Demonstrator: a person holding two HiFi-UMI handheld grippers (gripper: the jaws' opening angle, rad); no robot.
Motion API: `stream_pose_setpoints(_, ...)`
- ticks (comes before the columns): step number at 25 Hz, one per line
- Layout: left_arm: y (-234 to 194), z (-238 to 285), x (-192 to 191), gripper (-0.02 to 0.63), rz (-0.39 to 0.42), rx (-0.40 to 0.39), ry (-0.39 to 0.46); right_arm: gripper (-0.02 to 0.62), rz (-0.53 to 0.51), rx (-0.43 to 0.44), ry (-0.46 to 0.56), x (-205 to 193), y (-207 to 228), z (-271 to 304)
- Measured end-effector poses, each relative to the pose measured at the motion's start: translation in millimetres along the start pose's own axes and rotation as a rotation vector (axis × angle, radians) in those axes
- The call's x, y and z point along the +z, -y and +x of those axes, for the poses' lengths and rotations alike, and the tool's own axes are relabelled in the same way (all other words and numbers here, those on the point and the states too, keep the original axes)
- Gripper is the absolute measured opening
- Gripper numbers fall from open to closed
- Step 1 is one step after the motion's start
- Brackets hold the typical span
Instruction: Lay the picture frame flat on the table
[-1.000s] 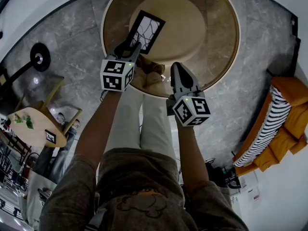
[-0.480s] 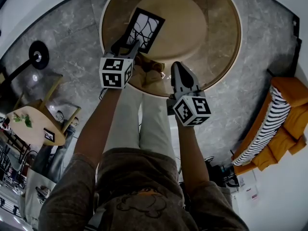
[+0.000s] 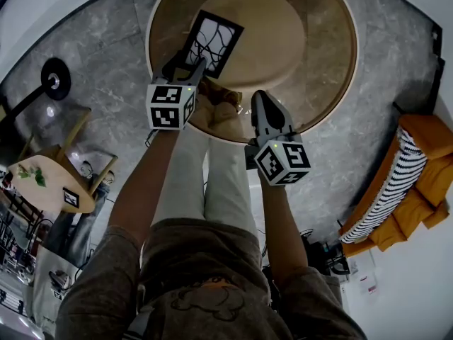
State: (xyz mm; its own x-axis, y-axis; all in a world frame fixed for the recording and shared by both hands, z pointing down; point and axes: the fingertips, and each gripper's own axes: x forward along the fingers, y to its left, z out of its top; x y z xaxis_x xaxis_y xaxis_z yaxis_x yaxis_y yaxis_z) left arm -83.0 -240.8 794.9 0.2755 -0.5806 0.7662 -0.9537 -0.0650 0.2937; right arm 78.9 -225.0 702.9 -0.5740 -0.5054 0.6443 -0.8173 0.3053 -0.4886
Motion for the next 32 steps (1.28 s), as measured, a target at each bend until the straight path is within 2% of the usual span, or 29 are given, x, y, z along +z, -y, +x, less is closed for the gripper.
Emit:
stream_pose_setpoints(7,-1.6,1.6,-0.9,0.261,0.019,0.032,0.001,0.020,0.004,0.002,-0.007,-2.9,-0.1,1.2)
stream_pose_setpoints(12,-5.0,3.1,-5.6,0.261,0.045,0.070,-0.030,0.020,0.011,0.003,-0.005,-3.8,-0.4,1.4)
stream_pose_setpoints(22,-9.7,-9.3,3.8,0.253,-0.011,0.088,0.006,0.020,0.012,0.000,0.010,1.5,-2.2,-5.5)
stream_pose_setpoints(26,-4.4,-22.1,12.5,0.176,-0.032,0.085,0.006,0.020,0.002,0.001,0.016,8.4,-8.3,-12.6)
stream_pose_setpoints(30,6.3,-42.2,26.9,0.049,-0.079,0.083,0.025,0.020,-0.023,0.013,0.008,20.2,-21.1,-25.0)
stream_pose_setpoints(32,14.2,-53.6,32.5,0.037,-0.105,0.076,0.030,0.020,-0.041,0.025,0.001,26.0,-29.1,-33.6)
